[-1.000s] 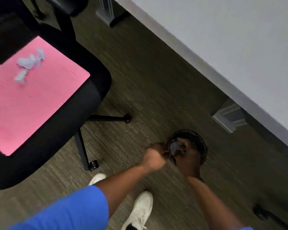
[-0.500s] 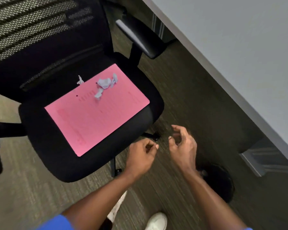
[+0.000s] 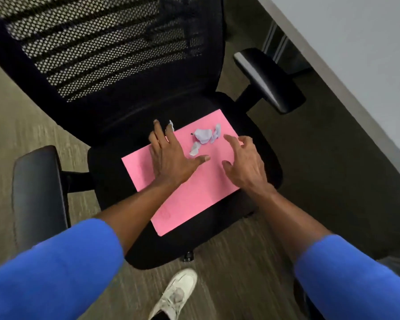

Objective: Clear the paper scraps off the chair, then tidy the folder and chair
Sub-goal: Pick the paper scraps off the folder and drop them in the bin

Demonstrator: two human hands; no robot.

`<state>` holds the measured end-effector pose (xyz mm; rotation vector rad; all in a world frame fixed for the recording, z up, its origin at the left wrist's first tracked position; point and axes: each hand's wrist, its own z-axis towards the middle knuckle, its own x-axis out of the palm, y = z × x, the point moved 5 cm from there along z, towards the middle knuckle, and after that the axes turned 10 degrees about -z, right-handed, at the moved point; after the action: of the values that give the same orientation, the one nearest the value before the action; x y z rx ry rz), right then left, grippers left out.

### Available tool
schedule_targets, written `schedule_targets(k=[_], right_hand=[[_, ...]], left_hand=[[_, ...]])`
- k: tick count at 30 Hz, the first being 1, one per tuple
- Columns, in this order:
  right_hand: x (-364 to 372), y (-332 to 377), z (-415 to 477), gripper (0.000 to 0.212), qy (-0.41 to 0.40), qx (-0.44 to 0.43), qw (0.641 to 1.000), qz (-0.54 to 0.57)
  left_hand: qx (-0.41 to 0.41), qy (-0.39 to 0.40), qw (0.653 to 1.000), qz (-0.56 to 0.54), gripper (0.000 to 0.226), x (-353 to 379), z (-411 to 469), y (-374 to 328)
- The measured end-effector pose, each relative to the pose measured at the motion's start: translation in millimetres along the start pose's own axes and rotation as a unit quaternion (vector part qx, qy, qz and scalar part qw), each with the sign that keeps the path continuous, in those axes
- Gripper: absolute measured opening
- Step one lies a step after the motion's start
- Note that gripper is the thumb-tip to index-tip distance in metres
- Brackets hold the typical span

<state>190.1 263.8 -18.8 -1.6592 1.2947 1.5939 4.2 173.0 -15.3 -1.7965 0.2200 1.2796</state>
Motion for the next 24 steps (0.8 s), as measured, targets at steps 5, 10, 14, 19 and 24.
schedule_targets(k=[5,10,14,19,24], right_hand=[[6.1,25.1,39.8,0.082,0.011,-0.050,0.998,-0.031],[13.5,46.8,57.2,0.079,0.014,-0.112,0.991,-0.075],[14.6,58.3,56.0,0.053,-0.004,-0.140,0.985,-0.098],[12.0,59.5,46.7,0.031,-0.026,-0.148,0.981,-0.122],[13.3,54.7,30.0,0.023,-0.048,-0.130,0.985,-0.100]], left_hand=[[0.032,0.031,0.999,0.019,0.143,10.7,38.9,3.9],[0.077,0.059,0.995,0.025,0.113,14.4,57.5,17.3],[0.101,0.086,0.991,0.005,0.066,13.6,67.0,26.1],[0.153,0.066,0.986,0.012,0.030,7.2,75.6,29.0],[0.186,-0.013,0.983,-0.005,0.025,-4.8,69.3,30.9]])
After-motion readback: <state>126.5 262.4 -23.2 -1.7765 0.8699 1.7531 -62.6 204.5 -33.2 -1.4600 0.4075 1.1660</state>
